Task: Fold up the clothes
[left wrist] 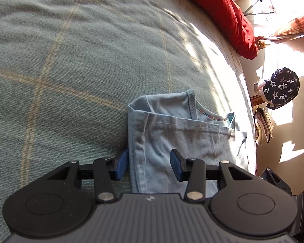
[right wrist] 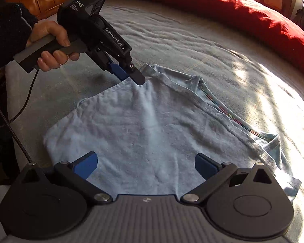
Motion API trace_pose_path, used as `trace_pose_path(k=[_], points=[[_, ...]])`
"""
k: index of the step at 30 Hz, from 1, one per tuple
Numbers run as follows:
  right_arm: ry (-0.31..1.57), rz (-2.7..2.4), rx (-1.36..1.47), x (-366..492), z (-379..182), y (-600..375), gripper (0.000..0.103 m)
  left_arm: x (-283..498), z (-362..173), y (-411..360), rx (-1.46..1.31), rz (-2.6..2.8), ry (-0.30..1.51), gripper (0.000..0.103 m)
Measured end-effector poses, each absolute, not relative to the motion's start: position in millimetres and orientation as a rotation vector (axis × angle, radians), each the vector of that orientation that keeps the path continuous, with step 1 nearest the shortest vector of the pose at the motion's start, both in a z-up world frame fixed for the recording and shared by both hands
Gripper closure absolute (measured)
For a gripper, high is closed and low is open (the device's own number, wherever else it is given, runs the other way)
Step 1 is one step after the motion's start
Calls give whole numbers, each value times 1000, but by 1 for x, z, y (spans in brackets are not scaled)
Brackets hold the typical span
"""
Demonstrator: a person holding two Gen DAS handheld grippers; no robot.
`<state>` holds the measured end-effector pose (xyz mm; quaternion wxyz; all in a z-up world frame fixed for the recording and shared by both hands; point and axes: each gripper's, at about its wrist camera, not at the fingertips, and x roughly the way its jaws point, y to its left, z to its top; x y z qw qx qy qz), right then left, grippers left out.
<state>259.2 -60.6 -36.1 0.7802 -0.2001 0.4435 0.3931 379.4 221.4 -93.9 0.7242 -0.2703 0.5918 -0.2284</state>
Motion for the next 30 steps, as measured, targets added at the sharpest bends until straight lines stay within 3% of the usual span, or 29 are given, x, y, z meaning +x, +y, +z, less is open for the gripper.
trace_pose_path(k=[8,25,28,29,30], points=[[973,935,-428,252,-34,-34,0,363,-104,231,-657,-531,1331,61],[1073,622,-497,204,-43,48,0,420,-122,235,-665,-764,1397,65],[1057,597,-608,181,-53,66,0,418,-123,235,-644,-764,1397,79],[1045,583,-659,174,-59,72,0,418,-123,235,-628,-753,1399,89],[1033,570,-710,168,-65,77,0,417,-124,235,-619,-745,1398,90]])
